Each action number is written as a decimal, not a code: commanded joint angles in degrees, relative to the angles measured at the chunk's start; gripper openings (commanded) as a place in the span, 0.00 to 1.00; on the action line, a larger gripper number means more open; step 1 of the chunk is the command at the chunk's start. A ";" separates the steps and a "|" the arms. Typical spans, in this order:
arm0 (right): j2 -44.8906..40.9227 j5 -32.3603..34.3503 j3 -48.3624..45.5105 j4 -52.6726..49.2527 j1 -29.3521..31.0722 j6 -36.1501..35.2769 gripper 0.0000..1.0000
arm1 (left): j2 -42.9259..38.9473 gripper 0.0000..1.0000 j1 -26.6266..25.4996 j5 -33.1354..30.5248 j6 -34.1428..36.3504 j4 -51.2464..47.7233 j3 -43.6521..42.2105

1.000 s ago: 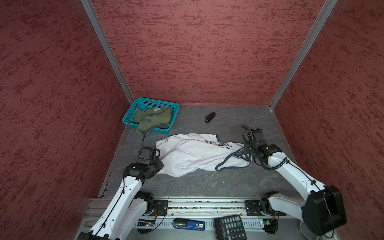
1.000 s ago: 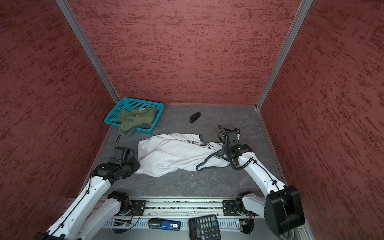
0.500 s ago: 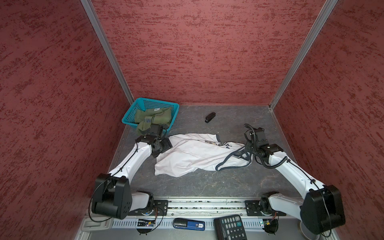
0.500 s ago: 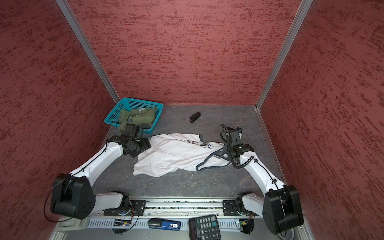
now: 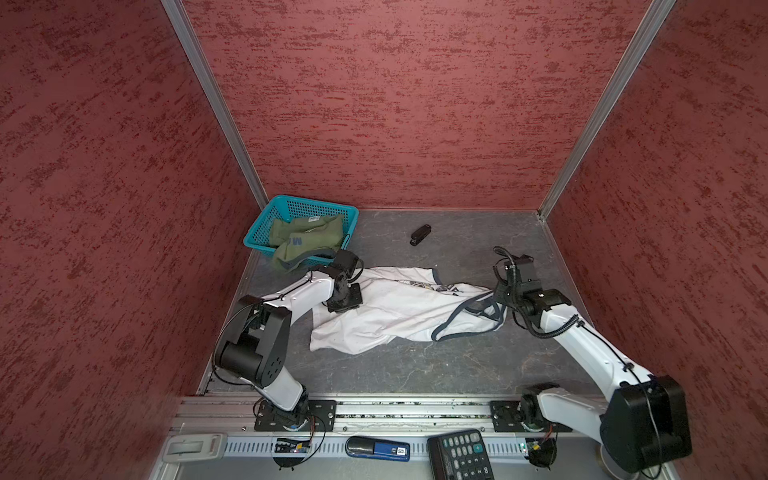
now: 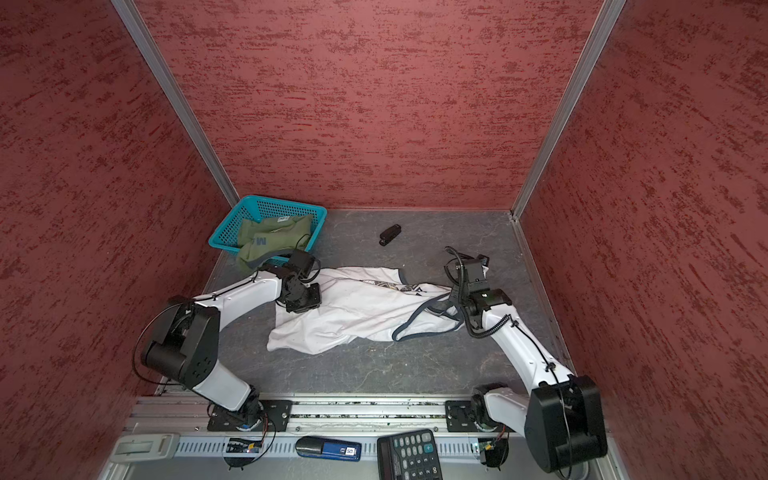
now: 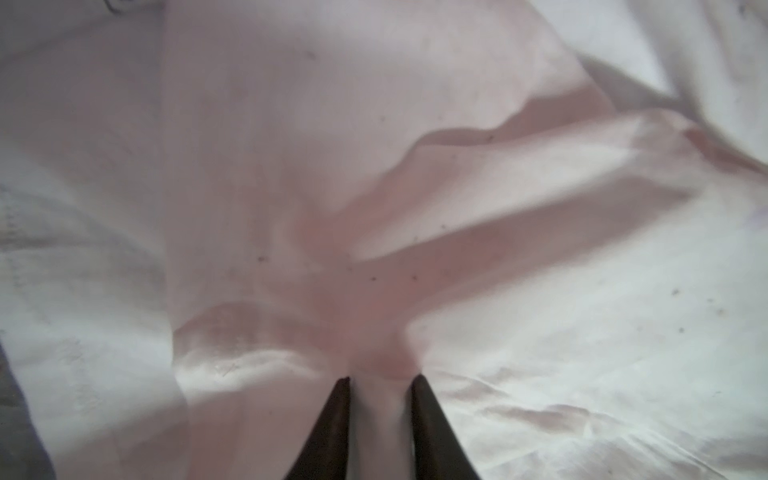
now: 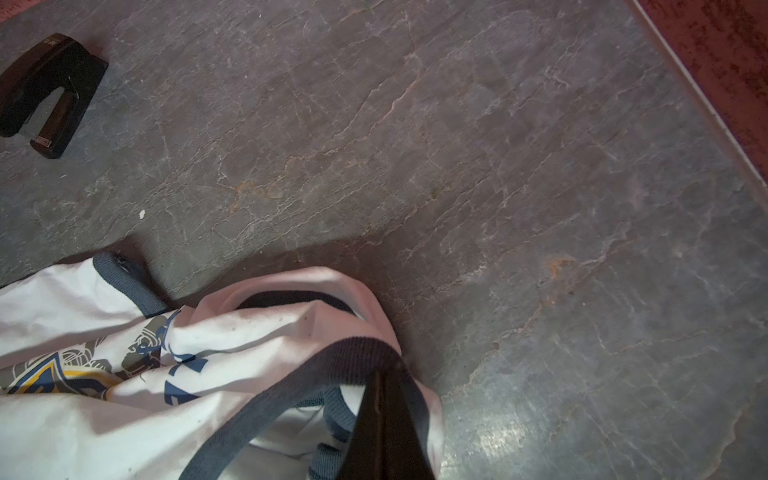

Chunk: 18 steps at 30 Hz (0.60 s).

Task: Fold and stack the tank tops

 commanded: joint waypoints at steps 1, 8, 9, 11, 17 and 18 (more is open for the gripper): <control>-0.65 0.23 -0.03 1.13 -1.19 -0.37 0.00 | -4.97 0.11 -5.55 -7.11 -1.42 0.02 0.93; -0.02 0.13 0.66 1.34 -2.66 -0.95 0.00 | -18.15 0.00 -24.98 -26.36 -9.88 -10.08 -0.60; 0.27 0.18 0.73 1.40 -2.88 -1.07 0.00 | -19.35 0.00 -27.70 -25.63 -12.34 -11.28 -1.92; 0.75 -0.11 0.74 1.62 -3.28 -1.26 0.00 | -20.39 0.06 -33.30 -22.92 -16.71 -11.26 -4.58; 1.98 -1.84 0.92 2.55 -3.58 -1.09 0.00 | -15.97 0.50 -44.43 -11.88 -21.47 -0.87 -8.93; 2.16 -1.93 1.08 2.55 -3.62 -1.09 0.00 | -16.13 0.55 -44.78 -12.03 -21.38 -0.89 -8.84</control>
